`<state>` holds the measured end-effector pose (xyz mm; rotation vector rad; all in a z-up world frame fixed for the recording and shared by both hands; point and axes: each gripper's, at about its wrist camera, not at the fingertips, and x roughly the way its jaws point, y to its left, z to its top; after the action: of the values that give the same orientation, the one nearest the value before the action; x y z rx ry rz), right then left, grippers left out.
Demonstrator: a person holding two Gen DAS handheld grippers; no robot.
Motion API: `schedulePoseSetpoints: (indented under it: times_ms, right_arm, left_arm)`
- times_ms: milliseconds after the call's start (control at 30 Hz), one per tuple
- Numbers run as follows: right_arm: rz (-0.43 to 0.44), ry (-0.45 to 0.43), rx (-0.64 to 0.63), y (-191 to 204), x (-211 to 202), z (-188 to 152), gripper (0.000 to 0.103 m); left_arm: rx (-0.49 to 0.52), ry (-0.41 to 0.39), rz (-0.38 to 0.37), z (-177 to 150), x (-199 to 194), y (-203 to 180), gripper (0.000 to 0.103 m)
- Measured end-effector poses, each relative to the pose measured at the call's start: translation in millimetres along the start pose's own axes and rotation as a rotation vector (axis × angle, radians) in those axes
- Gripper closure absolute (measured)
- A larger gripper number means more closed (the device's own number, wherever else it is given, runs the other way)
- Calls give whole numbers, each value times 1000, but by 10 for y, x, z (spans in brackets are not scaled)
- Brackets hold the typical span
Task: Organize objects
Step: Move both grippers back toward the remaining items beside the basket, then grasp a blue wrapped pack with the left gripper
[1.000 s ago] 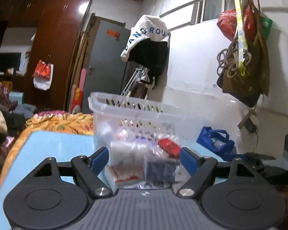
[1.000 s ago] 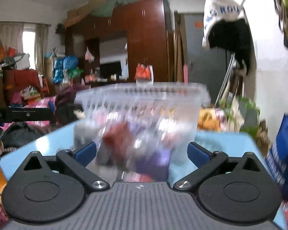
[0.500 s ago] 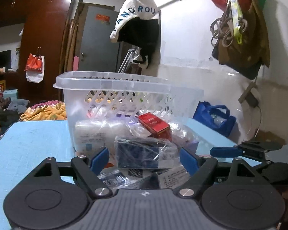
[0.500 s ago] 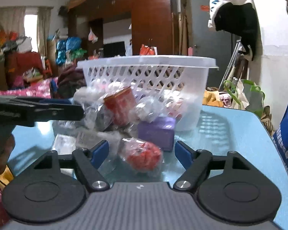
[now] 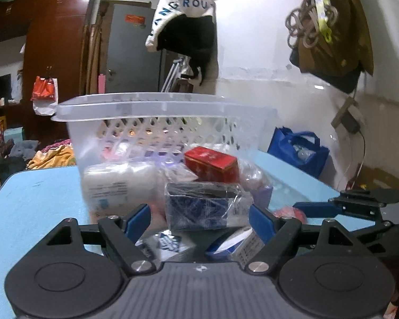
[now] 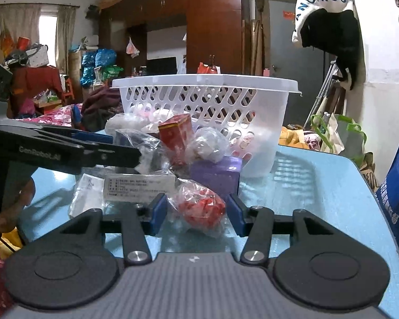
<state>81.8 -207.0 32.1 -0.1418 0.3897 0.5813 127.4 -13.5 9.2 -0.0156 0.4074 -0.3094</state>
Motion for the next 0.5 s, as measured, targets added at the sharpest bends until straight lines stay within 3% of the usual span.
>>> schedulePoseSetpoints:
  times_ms: [233, 433, 500]
  right_arm:
    - [-1, -5, 7, -39, 13, -5, 50]
    - [-2, -6, 5, -35, 13, -7, 50]
    - [-1, -6, 4, -29, 4, -11, 50]
  left_arm:
    - [43, -1, 11, 28, 56, -117, 19]
    - [82, -47, 6, 15, 13, -178, 19]
    - [87, -62, -5, 12, 1, -190, 32]
